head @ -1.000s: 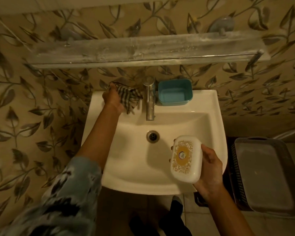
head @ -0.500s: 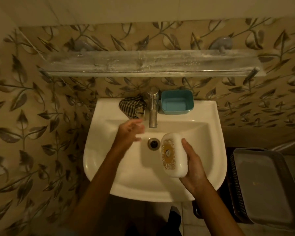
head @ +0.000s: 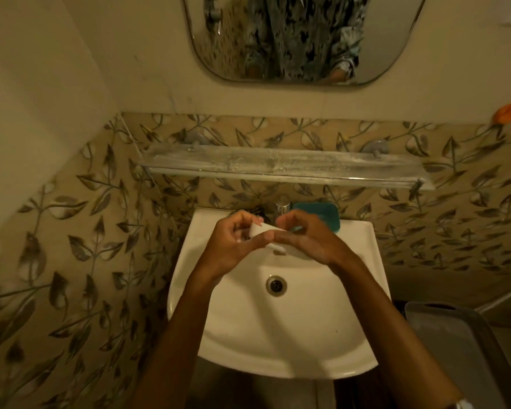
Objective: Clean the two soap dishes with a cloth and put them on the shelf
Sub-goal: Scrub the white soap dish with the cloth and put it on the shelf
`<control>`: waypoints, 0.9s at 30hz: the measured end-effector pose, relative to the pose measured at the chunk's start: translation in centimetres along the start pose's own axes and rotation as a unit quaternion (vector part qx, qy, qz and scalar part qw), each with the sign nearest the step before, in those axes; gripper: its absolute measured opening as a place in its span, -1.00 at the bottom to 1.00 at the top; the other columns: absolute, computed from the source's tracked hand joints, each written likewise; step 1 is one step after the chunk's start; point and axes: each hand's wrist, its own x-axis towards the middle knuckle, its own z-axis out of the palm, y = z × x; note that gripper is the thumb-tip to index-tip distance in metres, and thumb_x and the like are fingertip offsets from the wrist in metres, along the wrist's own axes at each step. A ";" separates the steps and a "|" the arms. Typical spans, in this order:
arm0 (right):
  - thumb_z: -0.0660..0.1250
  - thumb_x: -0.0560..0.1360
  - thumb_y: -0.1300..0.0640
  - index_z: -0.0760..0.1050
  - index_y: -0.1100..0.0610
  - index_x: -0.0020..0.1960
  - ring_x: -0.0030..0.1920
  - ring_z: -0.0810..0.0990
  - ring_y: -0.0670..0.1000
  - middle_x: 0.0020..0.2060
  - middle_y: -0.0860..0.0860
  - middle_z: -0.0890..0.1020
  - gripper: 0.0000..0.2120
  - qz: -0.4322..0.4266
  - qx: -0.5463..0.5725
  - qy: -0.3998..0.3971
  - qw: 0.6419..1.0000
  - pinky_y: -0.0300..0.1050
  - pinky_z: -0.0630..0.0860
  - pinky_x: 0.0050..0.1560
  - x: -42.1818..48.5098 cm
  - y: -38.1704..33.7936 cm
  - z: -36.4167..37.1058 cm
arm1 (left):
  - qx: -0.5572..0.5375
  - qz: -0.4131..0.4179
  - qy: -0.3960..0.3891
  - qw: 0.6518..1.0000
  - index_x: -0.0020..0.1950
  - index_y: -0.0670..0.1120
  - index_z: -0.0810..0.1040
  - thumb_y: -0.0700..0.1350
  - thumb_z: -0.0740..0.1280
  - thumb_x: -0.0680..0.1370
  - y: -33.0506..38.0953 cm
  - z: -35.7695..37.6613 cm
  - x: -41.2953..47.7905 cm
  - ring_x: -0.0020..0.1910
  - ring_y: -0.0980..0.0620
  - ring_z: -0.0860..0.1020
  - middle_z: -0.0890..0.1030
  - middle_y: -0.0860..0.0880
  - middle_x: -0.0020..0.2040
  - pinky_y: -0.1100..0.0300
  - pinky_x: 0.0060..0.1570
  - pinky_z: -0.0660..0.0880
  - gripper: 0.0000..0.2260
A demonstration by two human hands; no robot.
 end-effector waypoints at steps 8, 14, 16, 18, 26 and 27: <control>0.56 0.26 -0.02 0.48 0.18 0.27 0.02 0.58 -0.06 0.11 0.01 0.58 -0.35 -0.092 0.016 0.170 0.981 -0.22 0.58 -0.04 1.8 -5.9 -2.7 | 0.011 0.144 0.079 0.986 -0.11 0.03 0.55 -0.03 0.55 0.26 5.3 -3.1 4.7 0.16 0.00 0.59 0.58 0.07 0.11 0.11 -0.08 0.62 -0.72; 0.57 0.29 0.18 0.51 0.31 0.23 0.09 0.62 0.11 0.09 0.12 0.62 -0.44 -0.125 -0.017 0.185 0.975 -0.18 0.59 0.00 5.6 -8.5 -4.3 | 0.148 0.151 0.125 0.969 0.06 0.02 0.60 -0.07 0.54 0.31 7.4 -4.8 8.4 0.09 0.27 0.52 0.59 0.09 0.12 0.40 -0.21 0.54 -0.66; 0.58 0.28 0.21 0.48 0.33 0.26 0.08 0.62 0.11 0.14 0.18 0.62 -0.39 -0.112 -0.023 0.184 0.976 -0.09 0.58 0.10 7.0 -8.7 -4.5 | 0.185 0.141 0.134 0.963 0.10 -0.02 0.60 -0.07 0.54 0.32 7.5 -5.3 9.5 0.09 0.20 0.54 0.60 0.07 0.13 0.29 -0.11 0.54 -0.63; 0.58 0.27 0.20 0.47 0.32 0.28 0.11 0.61 0.13 0.19 0.21 0.60 -0.36 -0.102 -0.046 0.181 0.977 0.05 0.56 0.18 8.3 -8.9 -4.6 | 0.206 0.127 0.136 0.961 0.12 -0.05 0.60 -0.10 0.54 0.32 7.4 -5.7 10.3 0.09 0.12 0.54 0.61 0.02 0.13 0.25 -0.08 0.53 -0.61; 0.60 0.24 0.22 0.45 0.33 0.29 0.12 0.61 0.15 0.15 0.23 0.61 -0.32 -0.058 -0.054 0.166 0.983 0.09 0.57 0.17 11.1 -6.4 -3.0 | 0.278 0.097 0.142 0.945 0.22 -0.06 0.54 -0.20 0.53 0.32 5.7 -6.2 11.5 0.17 0.07 0.50 0.55 -0.06 0.22 0.19 0.05 0.50 -0.51; 0.60 0.24 0.23 0.45 0.32 0.29 0.11 0.60 0.15 0.14 0.23 0.61 -0.32 -0.056 -0.052 0.163 0.984 0.08 0.57 0.17 11.1 -6.1 -2.9 | 0.286 0.096 0.144 0.942 0.23 -0.05 0.53 -0.20 0.53 0.32 5.6 -6.2 11.5 0.18 0.07 0.50 0.55 -0.06 0.23 0.21 0.04 0.47 -0.51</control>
